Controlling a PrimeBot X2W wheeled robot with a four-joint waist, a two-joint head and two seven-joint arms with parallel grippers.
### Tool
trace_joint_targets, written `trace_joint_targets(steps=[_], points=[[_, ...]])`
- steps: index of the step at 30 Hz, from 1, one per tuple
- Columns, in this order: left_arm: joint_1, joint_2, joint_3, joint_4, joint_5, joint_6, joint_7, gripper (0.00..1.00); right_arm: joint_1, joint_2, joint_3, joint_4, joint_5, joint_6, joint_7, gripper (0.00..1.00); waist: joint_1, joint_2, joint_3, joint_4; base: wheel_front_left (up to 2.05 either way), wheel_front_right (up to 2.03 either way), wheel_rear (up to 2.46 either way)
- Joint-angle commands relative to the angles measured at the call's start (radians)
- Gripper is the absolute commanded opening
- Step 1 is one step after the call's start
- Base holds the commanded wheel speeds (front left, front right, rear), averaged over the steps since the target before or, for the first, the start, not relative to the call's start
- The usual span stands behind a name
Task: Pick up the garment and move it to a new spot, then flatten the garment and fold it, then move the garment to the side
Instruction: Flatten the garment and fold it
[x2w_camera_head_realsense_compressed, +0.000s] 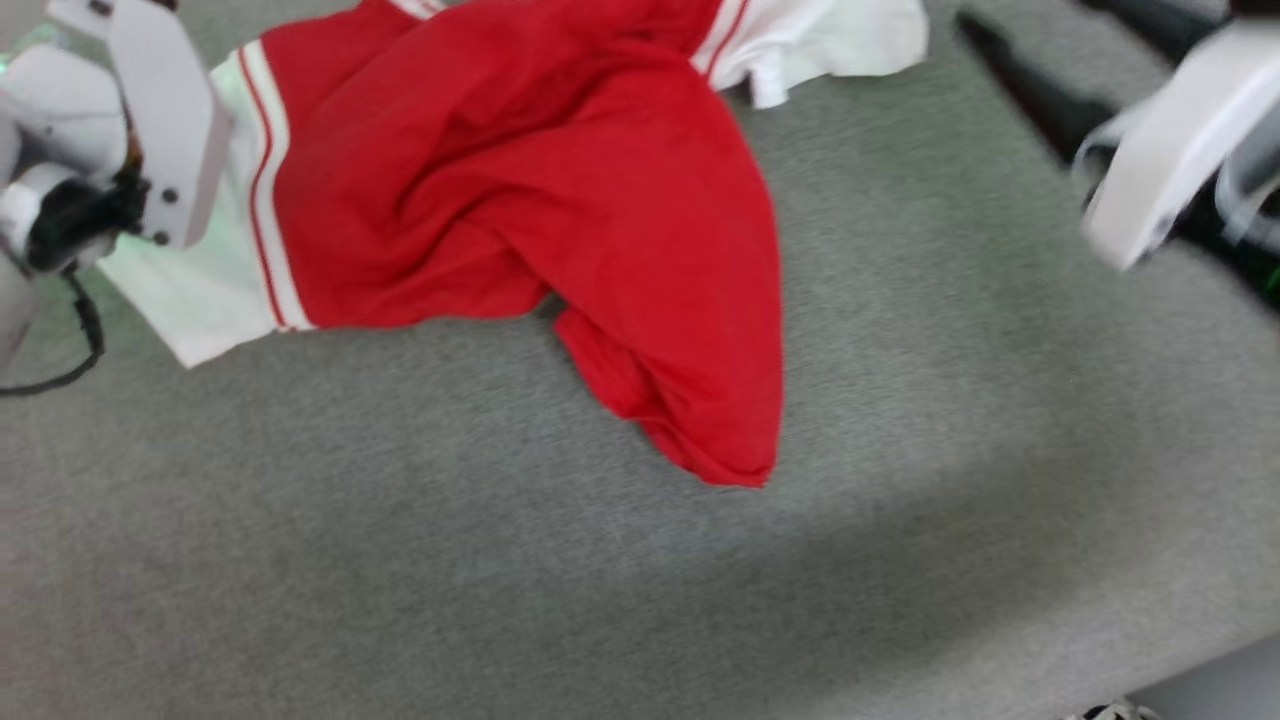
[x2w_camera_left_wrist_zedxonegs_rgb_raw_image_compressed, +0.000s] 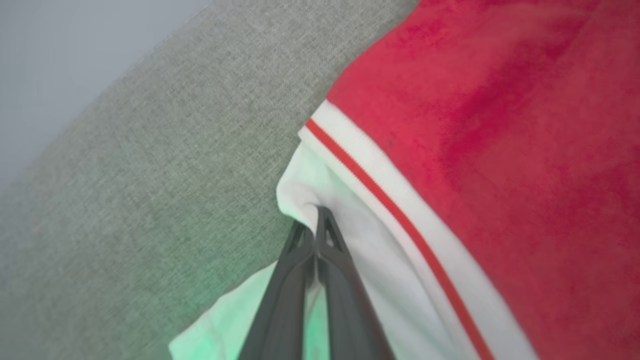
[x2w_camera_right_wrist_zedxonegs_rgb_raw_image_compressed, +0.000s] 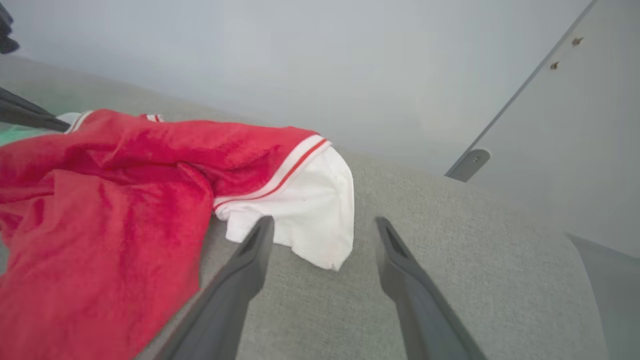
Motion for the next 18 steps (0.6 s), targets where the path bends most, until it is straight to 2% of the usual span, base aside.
trace_joint_targets(steps=[1, 6, 13, 18], points=[[0.020, -0.024, -0.039, 0.007, -0.008, 0.001, 0.000, 0.00, -0.066, -0.014, 0.026, 0.053, 0.038, -0.001, 0.045, 1.00, 0.0000, 0.0000, 0.047, 0.052, 0.00, 0.00, 0.00], [-0.032, -0.047, -0.091, -0.007, -0.028, 0.001, -0.020, 0.00, -0.249, -0.034, 0.101, 0.211, 0.133, -0.001, 0.152, 1.00, 0.0000, 0.0000, 0.095, 0.103, 0.00, 0.00, 0.00], [-0.111, -0.080, -0.168, -0.010, -0.053, 0.002, -0.045, 0.00, -0.420, -0.051, 0.243, 0.424, 0.097, -0.001, 0.172, 1.00, 0.0000, 0.0000, 0.171, 0.169, 0.00, 0.00, 0.00], [-0.135, -0.098, -0.225, 0.010, -0.076, 0.003, -0.070, 0.00, -0.466, -0.037, 0.342, 0.486, 0.170, -0.001, 0.177, 1.00, 0.0000, 0.0000, 0.198, 0.191, 0.00, 0.00, 0.00]])
